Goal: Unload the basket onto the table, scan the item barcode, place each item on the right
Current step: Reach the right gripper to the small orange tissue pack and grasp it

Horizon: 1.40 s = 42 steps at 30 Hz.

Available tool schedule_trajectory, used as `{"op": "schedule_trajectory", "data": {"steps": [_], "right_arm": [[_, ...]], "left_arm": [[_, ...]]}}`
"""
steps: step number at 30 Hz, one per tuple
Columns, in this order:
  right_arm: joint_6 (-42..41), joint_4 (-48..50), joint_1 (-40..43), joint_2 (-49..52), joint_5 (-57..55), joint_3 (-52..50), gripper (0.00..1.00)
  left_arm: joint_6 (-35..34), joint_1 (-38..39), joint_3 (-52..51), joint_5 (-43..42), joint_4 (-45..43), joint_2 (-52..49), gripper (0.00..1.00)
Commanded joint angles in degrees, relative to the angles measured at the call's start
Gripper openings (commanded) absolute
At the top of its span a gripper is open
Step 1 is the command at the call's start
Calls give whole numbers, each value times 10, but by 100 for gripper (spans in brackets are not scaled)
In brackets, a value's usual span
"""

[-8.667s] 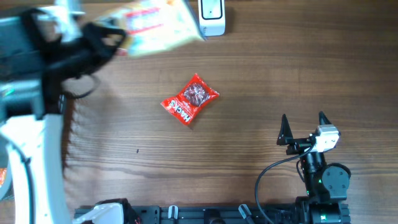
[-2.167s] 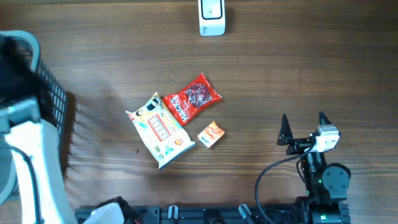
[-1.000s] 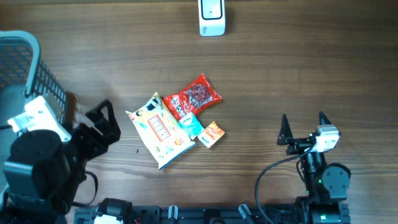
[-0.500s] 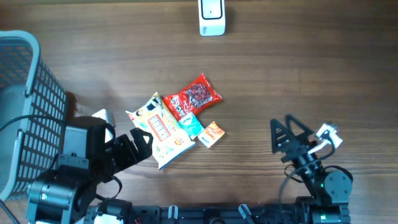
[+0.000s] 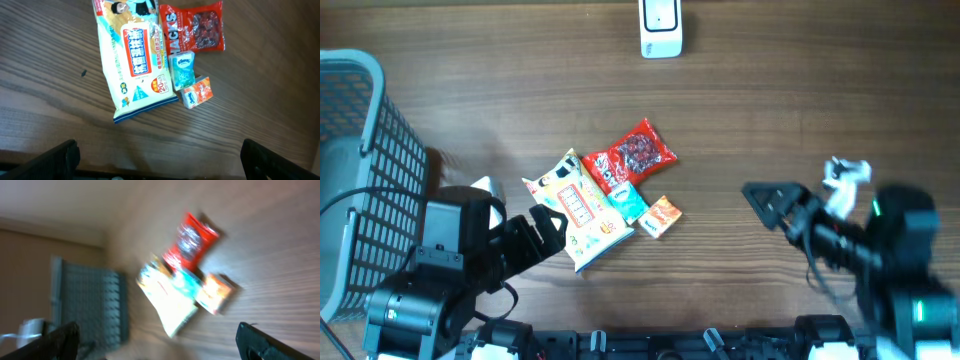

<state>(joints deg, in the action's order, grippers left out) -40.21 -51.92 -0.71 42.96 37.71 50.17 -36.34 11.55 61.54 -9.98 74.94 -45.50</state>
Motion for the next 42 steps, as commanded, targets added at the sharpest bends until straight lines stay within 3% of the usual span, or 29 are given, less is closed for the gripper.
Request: {"op": "schedule_trajectory", "data": {"steps": [1, 6, 8, 11, 16, 23, 27, 32, 34, 35, 39, 42], "right_arm": [[96, -40, -1, 162, 80, 4, 100], [135, -6, -71, 414, 116, 4, 100], [80, 48, -124, 450, 57, 4, 100], [-40, 88, -191, 445, -67, 4, 100], [-126, 138, -275, 446, -148, 4, 100], [-137, 181, -290, 484, -121, -2, 100], [-78, 203, -290, 517, -57, -2, 100], [-129, 230, -290, 552, -111, -2, 100], [-129, 235, -290, 553, -111, -2, 92], [-128, 236, -290, 554, -111, -2, 73], [-129, 234, -290, 554, -111, -2, 41], [-141, 236, -290, 554, -123, -2, 37]], "left_arm": [[-3, -2, -1, -7, -1, 1, 100], [-3, -2, -1, -7, -1, 1, 100], [-3, -2, -1, -7, -1, 1, 100], [-3, -2, -1, -7, -1, 1, 100], [-3, -2, -1, -7, -1, 1, 100], [-3, -2, -1, -7, -1, 1, 100], [-3, -2, -1, -7, -1, 1, 100], [-3, -2, -1, -7, -1, 1, 100], [-3, -2, -1, -7, -1, 1, 100], [-3, -2, -1, -7, -1, 1, 100], [-3, -2, -1, -7, -1, 1, 100], [-3, -2, -1, -7, -1, 1, 100]]}}
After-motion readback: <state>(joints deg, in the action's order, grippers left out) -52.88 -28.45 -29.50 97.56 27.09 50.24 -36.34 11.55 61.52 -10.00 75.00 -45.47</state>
